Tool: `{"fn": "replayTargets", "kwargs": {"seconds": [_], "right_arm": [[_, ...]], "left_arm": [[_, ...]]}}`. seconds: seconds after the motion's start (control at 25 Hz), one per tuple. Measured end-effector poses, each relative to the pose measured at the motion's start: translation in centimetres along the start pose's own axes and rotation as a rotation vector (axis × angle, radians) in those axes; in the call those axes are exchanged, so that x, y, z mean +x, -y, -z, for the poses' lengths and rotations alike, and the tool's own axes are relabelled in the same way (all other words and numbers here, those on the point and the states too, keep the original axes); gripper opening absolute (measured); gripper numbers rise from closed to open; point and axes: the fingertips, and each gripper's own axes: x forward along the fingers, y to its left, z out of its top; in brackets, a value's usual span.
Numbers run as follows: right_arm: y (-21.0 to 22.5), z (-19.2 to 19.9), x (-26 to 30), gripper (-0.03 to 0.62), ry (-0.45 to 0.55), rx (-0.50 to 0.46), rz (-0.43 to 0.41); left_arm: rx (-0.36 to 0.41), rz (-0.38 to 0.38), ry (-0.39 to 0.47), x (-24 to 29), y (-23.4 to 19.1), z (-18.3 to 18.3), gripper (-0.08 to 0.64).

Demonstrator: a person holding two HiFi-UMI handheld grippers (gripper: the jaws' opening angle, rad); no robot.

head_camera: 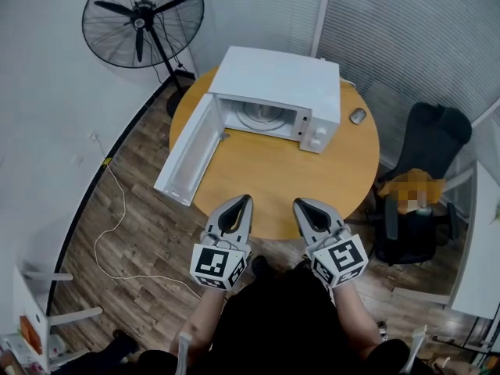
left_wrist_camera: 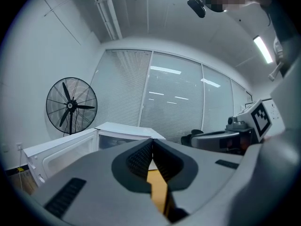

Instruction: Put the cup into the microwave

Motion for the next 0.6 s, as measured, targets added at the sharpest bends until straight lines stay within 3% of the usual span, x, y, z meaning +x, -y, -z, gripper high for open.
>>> {"fn": "replayTargets", "kwargs": {"seconds": [0.6], "right_arm": [[0.39, 0.26, -0.12, 0.008, -0.004, -0.001, 0.036]], "left_arm": [[0.007, 0.015, -0.007, 0.33, 0.03, 0.24, -0.003]]}}
